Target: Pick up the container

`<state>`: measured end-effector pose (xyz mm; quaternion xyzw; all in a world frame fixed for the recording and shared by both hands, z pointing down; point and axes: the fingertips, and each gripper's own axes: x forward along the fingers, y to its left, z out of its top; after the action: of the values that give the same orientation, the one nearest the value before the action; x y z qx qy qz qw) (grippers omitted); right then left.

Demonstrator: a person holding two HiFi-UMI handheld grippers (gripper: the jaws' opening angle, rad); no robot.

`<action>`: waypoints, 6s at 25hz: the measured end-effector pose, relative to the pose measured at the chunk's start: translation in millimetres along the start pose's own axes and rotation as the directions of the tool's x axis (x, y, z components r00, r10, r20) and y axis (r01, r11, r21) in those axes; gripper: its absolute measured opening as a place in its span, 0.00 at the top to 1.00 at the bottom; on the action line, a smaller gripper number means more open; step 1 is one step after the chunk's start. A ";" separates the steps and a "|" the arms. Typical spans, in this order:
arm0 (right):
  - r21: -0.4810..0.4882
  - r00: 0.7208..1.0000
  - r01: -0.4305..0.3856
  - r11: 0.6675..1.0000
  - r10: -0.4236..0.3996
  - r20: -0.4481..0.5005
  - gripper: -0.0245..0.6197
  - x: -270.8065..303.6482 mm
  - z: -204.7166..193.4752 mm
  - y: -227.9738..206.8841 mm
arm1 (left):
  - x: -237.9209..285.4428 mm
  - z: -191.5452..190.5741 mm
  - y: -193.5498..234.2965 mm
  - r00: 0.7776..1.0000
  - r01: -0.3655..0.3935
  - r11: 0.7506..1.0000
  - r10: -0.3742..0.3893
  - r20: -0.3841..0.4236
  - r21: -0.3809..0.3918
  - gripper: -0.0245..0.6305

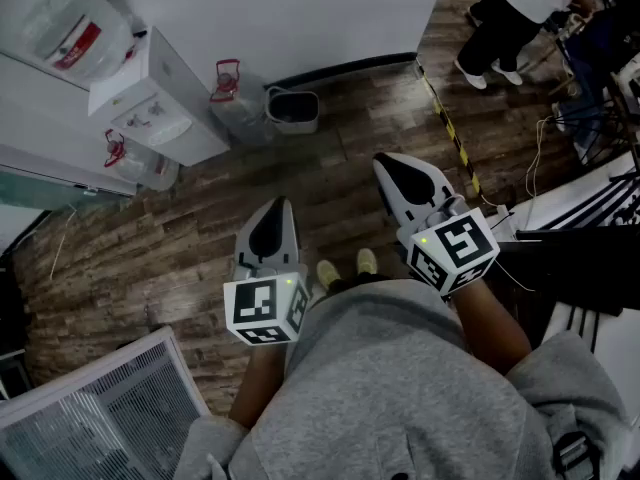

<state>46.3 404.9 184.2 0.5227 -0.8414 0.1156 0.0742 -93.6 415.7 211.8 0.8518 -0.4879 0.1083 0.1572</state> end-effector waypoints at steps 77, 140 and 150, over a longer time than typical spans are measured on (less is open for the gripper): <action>-0.015 0.992 -0.065 0.998 0.063 -0.106 0.92 265.7 26.1 -145.6 | 253.2 67.5 142.4 0.989 -0.085 0.996 0.083 -0.123 -0.005 0.94; 0.020 0.981 -0.059 0.998 0.062 -0.186 0.92 485.3 57.3 -206.3 | 413.3 113.4 301.2 0.982 -0.098 0.991 0.082 -0.170 -0.086 0.94; -0.006 0.975 -0.042 0.999 0.040 -0.219 0.92 523.1 57.4 -198.9 | 432.1 112.1 341.4 0.983 -0.090 0.985 0.064 -0.173 -0.146 0.94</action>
<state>-7.0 -146.8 280.8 0.4888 -0.8394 0.1695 0.1665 -169.3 -132.6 309.2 0.8055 -0.5126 0.1477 0.2581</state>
